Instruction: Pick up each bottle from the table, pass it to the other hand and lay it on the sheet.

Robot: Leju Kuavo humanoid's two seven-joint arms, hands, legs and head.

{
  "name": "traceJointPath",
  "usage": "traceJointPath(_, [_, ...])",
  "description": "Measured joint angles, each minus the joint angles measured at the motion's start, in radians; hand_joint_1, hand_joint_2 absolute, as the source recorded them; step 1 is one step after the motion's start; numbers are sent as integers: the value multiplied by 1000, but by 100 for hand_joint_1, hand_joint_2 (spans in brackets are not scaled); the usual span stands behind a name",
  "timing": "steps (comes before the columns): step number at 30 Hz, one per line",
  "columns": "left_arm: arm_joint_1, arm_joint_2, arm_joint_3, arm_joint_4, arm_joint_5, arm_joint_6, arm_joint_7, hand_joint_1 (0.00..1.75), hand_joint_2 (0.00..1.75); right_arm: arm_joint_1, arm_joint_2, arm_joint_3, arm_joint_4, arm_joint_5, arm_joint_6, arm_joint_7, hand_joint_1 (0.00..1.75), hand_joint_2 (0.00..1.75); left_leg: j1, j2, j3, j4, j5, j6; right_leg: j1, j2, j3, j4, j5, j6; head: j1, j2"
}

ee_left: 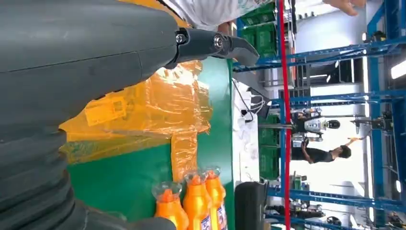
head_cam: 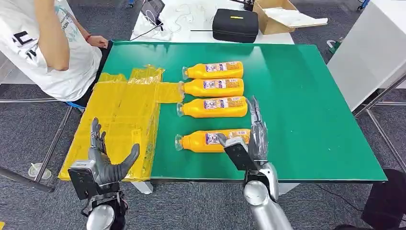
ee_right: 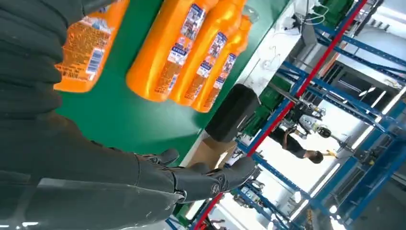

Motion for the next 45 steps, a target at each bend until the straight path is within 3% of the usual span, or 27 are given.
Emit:
traceJointPath(2, [-2, 0, 3, 0, -1, -1, 0, 0, 175, -6, -6, 0, 9, 4, 1, 3, 0, 175, 0, 0, 0, 0, 0, 0, 0, 0, 0, 0, 0, 0, 0, 0])
traceJointPath(5, [-8, 0, 8, 2, -5, -12, 0, 0, 175, -50, -26, 0, 33, 58, 68, 87, 0, 175, 0, 0, -1, 0, 0, 0, 0, 0, 0, 0, 0, 0, 0, 0])
traceJointPath(12, [-26, 0, 18, 26, -18, -40, 4, 0, 175, -296, -98, 27, 234, 81, 386, 259, 0, 175, 0, 0, -1, 0, 4, 1, 0, 0, 0, 0, 4, 1, 0, 0])
traceJointPath(15, [-32, 0, 23, 42, -18, -49, 2, 0, 175, -394, -119, 57, 344, 56, 467, 269, 0, 175, 0, -1, -1, 0, 5, 1, 0, 0, -1, 0, 4, 1, 0, 0])
traceJointPath(27, [-55, 0, 41, 89, -16, -69, -1, 0, 175, -604, -186, 185, 572, -61, 693, 277, 0, 175, 0, -1, -2, 0, 5, 1, 0, 0, -1, 0, 4, 1, 0, 0])
traceJointPath(38, [-73, 0, 47, 135, 3, -72, -14, 0, 175, -660, -275, 345, 577, -277, 813, 251, 0, 175, 0, -1, -2, 1, 5, 1, 0, 0, -1, 0, 4, 1, 0, 0])
traceJointPath(45, [-75, 0, 47, 153, 14, -71, -14, 0, 175, -580, -387, 479, 440, -323, 790, 259, 0, 175, 0, -1, -2, 1, 4, 1, 0, -1, -1, 0, 4, 1, 0, 0])
